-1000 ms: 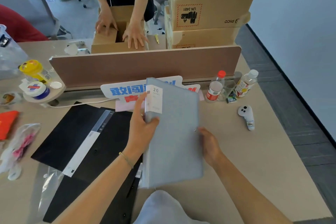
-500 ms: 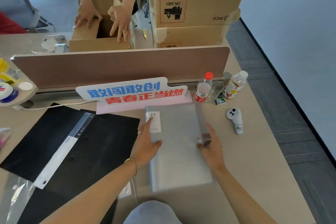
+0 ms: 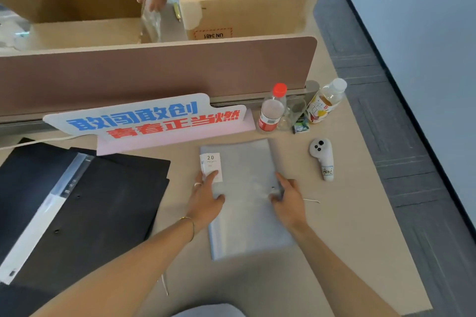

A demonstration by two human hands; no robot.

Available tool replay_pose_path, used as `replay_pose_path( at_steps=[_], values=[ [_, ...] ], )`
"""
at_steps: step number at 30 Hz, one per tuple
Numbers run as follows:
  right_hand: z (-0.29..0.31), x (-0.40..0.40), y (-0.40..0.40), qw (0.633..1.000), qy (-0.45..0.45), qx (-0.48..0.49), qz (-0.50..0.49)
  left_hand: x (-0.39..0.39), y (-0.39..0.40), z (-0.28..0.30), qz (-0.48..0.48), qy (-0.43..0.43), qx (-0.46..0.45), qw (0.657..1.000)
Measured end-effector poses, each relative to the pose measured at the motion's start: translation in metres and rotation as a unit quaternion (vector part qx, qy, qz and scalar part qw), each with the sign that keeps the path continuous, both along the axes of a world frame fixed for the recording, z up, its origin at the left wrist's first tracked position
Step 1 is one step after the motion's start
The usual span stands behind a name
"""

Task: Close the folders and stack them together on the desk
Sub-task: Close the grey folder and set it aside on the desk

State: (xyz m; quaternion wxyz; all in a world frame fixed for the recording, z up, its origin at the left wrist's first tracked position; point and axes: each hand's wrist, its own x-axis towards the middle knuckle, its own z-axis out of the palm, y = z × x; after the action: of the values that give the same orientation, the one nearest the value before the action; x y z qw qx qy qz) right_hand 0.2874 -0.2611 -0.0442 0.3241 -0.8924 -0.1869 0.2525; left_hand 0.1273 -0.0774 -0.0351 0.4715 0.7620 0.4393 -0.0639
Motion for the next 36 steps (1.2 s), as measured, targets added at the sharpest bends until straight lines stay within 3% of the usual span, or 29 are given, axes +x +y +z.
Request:
replay_pose_path(
  at_steps=[15,22,36],
  values=[
    [-0.004,-0.006,0.007,0.991,-0.086,-0.097,0.028,0.0,0.002,0.005,-0.026,0.016,-0.013,0.999],
    [0.029,-0.035,0.023,0.971,-0.175,-0.096,0.135,-0.029,0.008,0.044,-0.046,-0.035,0.049,0.997],
    [0.06,-0.186,0.088,0.969,-0.093,-0.053,0.224,-0.198,0.042,0.067,0.162,-0.054,0.057,0.984]
  ],
)
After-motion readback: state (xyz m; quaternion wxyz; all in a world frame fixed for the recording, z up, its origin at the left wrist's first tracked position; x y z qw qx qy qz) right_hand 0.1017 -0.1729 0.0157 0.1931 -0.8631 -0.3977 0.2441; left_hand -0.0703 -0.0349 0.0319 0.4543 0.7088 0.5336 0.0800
